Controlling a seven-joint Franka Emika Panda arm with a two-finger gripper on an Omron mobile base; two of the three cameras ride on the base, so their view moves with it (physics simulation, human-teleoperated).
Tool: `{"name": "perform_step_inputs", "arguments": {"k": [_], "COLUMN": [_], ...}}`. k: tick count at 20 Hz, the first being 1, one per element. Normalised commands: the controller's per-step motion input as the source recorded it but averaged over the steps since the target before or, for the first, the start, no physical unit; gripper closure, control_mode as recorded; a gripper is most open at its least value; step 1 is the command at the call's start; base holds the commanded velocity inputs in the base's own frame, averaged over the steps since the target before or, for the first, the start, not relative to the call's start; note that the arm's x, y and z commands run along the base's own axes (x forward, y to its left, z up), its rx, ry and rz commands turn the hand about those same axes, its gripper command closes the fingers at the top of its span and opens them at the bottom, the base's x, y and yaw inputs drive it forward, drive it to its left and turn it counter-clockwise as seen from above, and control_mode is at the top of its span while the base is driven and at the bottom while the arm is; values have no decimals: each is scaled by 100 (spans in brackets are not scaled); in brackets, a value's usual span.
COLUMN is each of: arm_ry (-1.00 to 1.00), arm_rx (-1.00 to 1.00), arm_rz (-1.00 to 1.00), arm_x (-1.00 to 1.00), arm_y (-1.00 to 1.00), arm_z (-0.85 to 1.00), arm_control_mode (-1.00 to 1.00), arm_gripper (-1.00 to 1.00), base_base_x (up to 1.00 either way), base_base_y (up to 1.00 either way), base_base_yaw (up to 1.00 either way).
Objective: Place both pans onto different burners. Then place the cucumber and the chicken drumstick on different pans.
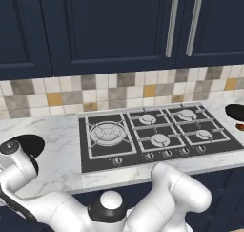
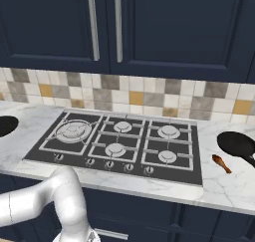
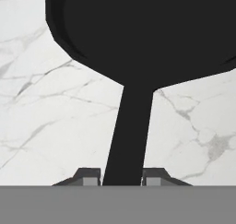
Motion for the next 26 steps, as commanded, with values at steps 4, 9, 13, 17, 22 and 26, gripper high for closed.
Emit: {"name": "perform_step_inputs", "arguments": {"k": [4,9,13,17,22,26], "arm_ry": [-5,-11,-7,-3,-1,0], "arm_rx": [3,14,17,18,17,12], "arm_rz": [0,-3,-8,-8,-6,-8], "arm_x": [-5,-25,-21,-6,0,0], "arm_y": [-20,-45,-54,-60,-56,-44], "arm_z": [1,6,2,0,26,31], "arm_control_mode": [-100,-100,-100,-100,-100,-100], "arm_gripper": [100,100,100,100,100,100], "base_base_x": [0,0,0,0,0,0], "base_base_y": [0,0,0,0,0,0], "base_base_yaw": [0,0,0,0,0,0]}}
